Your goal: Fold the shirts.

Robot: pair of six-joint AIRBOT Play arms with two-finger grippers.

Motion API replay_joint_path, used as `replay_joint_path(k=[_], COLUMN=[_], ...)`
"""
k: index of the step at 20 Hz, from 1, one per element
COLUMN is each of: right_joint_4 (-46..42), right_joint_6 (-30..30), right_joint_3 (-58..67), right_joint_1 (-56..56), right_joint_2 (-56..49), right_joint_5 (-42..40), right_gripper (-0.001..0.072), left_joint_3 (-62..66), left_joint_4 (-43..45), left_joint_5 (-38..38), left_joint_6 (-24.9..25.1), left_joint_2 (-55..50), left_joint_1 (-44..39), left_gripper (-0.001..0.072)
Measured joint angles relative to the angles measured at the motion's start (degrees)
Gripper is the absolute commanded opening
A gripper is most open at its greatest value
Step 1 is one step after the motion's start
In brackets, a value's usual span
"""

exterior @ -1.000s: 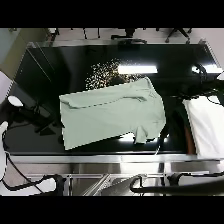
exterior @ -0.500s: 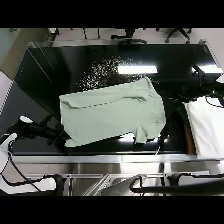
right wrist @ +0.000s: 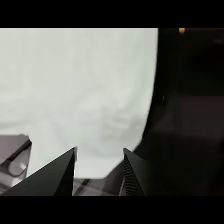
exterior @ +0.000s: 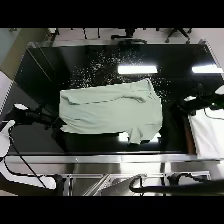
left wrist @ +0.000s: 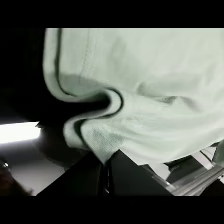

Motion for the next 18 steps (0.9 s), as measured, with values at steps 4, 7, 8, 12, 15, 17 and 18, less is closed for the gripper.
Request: replay_joint_path(k=[4, 7, 8, 12, 15, 17, 18], right_joint_4=[-0.15, 1.62, 2.54, 7.69, 13.42, 15.91, 16.90], right_joint_6=[5.22, 7.93, 8.55, 9.18, 4.42, 0.46, -0.55], right_joint_3=[-16.96, -25.53, -27.28, -30.18, -30.88, -30.36, -29.81], right_joint_1=[4.04, 8.83, 10.64, 16.37, 18.01, 18.32, 17.94], right_joint_2=[7.17, 9.55, 9.68, 7.74, 5.81, 6.05, 6.82], right_joint_5=[-6.36, -12.59, -15.17, -23.26, -27.23, -27.69, -26.75], right_gripper=[0.0340, 0.0341, 0.0340, 0.0339, 0.0018, 0.0017, 0.0017], left_joint_3=[7.45, 12.09, 13.18, 15.13, 15.54, 15.65, 15.69], left_joint_4=[-0.07, -0.22, -0.22, -0.24, -0.24, -0.20, 0.02], left_joint_5=[-1.77, -4.72, -5.77, -7.72, -8.74, -10.29, -10.97], left_joint_6=[0.02, 0.04, 0.07, 0.20, 0.20, 0.20, 0.20], left_joint_2=[-4.55, -7.48, -8.20, -9.44, -9.70, -9.70, -9.38], left_joint_1=[-0.44, -0.94, -1.11, -1.40, -1.44, -1.40, -1.33], left_gripper=[0.0014, 0.0013, 0.0013, 0.0014, 0.0014, 0.0013, 0.0013])
